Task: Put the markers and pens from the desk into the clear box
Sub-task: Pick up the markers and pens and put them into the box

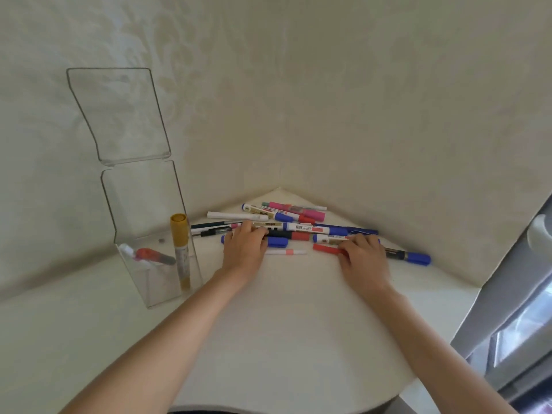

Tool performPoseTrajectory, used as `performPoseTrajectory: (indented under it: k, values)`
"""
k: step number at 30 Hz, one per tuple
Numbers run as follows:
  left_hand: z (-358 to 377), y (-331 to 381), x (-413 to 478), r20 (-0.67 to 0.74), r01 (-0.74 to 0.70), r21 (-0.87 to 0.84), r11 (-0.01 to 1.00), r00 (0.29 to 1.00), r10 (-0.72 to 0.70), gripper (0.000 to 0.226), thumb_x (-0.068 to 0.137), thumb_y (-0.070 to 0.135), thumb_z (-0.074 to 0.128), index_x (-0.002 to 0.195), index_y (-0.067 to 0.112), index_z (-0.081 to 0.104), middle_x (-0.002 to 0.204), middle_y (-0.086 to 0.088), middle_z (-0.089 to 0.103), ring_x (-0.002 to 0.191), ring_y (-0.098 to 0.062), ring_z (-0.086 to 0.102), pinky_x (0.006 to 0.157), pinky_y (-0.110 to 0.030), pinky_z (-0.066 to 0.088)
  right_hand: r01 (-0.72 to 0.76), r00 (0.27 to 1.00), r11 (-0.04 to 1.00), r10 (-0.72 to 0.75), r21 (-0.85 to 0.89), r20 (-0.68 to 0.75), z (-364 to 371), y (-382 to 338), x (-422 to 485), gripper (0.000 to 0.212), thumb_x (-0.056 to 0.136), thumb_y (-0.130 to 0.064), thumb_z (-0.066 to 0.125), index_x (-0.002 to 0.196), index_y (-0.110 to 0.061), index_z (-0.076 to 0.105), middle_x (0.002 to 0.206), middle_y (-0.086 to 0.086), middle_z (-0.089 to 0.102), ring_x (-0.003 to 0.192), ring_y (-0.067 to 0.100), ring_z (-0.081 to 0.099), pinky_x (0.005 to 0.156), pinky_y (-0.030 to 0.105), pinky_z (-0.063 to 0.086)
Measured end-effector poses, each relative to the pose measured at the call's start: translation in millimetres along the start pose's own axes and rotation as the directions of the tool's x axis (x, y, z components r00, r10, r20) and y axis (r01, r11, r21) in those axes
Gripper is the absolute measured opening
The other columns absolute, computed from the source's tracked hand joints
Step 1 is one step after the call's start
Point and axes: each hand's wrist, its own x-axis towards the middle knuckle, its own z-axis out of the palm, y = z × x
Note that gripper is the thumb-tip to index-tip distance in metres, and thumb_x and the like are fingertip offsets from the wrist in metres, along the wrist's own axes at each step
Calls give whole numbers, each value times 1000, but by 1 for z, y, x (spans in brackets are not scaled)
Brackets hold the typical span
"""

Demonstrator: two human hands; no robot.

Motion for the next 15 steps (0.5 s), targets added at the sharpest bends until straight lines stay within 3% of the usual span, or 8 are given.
performPoseTrajectory:
  k: [3,8,11,13,15]
  values:
    - [-8,1,8,100,-30,97,995,995,20,26,92,25,49,116,18,56,117,-8,48,109,-26,49,99,-42,32,72,997,997,-72,17,-16,-1,-3,-2,18,89,-17,55,100,-6,65,104,14,63,104,37,50,90,43,38]
    - [-14,9,12,92,-155,277,948,987,134,21,90,16,51,111,12,50,114,-7,59,107,-28,53,88,-38,34,151,986,984,-143,93,-79,-6,-9,-4,21,93,-22,50,105,-9,62,91,15,66,89,37,56,77,41,44]
    - [-22,13,5,-125,-177,277,944,968,219,21,92,12,48,112,10,45,105,-9,63,95,-29,58,73,-34,34,151,978,975,-123,165,-170,-15,-14,-8,37,95,-40,36,106,-14,61,81,10,61,74,33,57,61,36,43]
    - [-40,16,-6,-296,-186,89,978,933,205,24,92,13,49,116,10,46,101,-11,62,86,-31,59,61,-33,33,105,979,965,-57,241,-198,-21,-24,-10,35,95,-41,39,111,-18,60,85,8,61,74,31,58,55,34,44]
    - [-66,18,-16,-390,-213,-71,974,905,169,36,91,15,52,125,14,41,106,-11,61,85,-29,60,57,-35,41,51,982,953,7,299,-188,-25,-38,-8,28,94,-33,44,115,-21,59,94,5,63,82,29,60,56,32,42]
